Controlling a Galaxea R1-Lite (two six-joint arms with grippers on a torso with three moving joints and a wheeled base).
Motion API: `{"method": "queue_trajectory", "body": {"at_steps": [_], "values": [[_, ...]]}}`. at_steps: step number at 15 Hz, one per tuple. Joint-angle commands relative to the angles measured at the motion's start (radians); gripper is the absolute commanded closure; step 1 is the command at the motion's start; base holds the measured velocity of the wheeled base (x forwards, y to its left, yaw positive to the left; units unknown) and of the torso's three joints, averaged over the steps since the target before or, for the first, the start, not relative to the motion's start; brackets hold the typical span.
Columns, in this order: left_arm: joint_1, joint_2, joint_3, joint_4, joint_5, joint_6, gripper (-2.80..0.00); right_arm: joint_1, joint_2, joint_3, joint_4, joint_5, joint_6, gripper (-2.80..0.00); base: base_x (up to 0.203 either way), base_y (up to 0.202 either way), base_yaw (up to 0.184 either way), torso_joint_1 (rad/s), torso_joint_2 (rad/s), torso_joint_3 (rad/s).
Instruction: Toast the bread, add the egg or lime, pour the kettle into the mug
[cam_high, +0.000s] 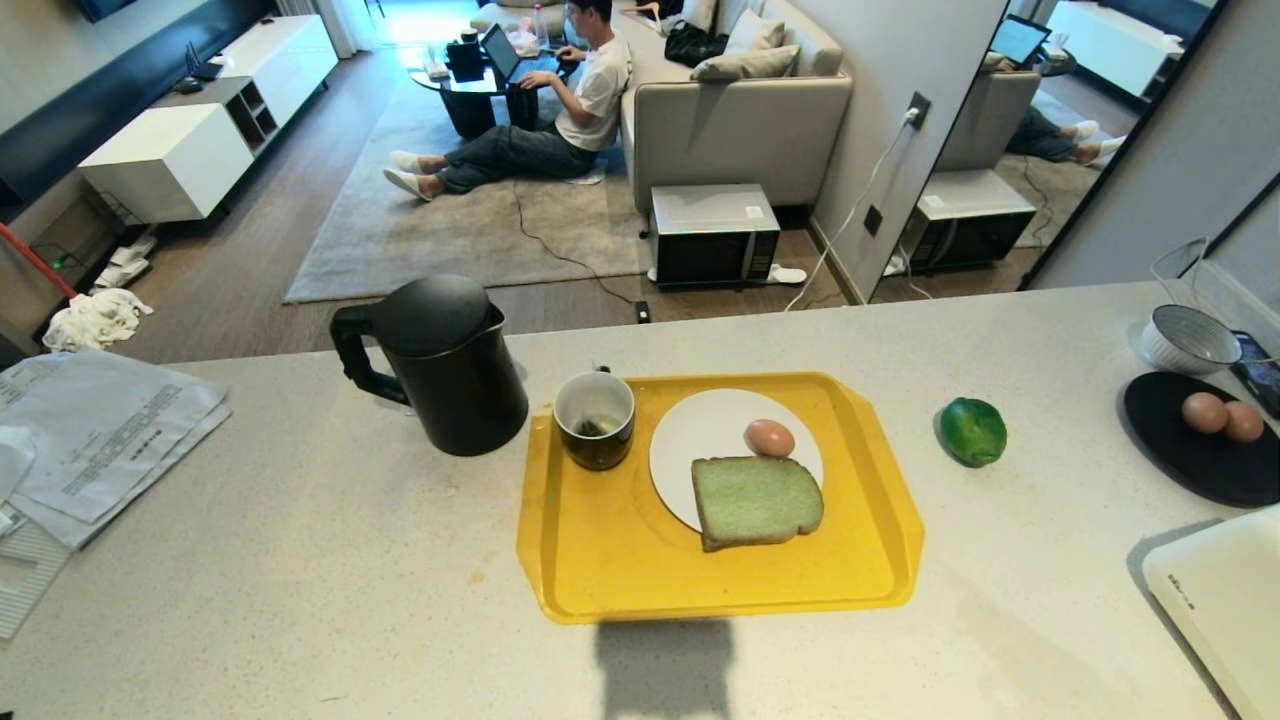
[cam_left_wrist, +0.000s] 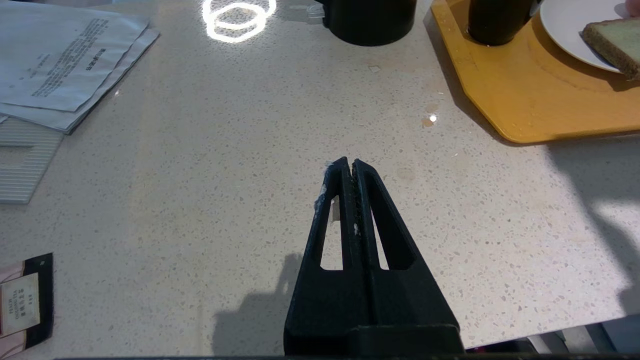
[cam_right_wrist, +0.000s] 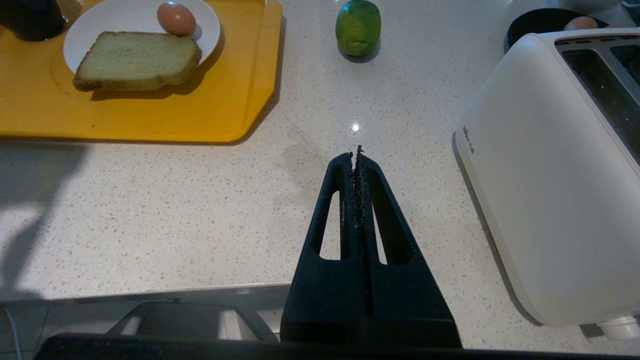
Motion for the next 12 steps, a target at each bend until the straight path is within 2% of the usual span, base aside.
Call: {"method": "queue_trajectory", "body": {"at_steps": [1,12], "values": [[0.001,0.001,0.000,0.000,0.000,0.000,0.00,0.000,-0.001,0.002,0.000,0.000,0.000,0.00,0.000,0.000,0.000,0.000,0.00,0.000],[0.000,0.000,0.000,0.000,0.000,-0.002,0.00,0.000,-0.001,0.002,0.000,0.000,0.002,0.00,0.000,0.000,0.000,0.000,0.00,0.000]]}}
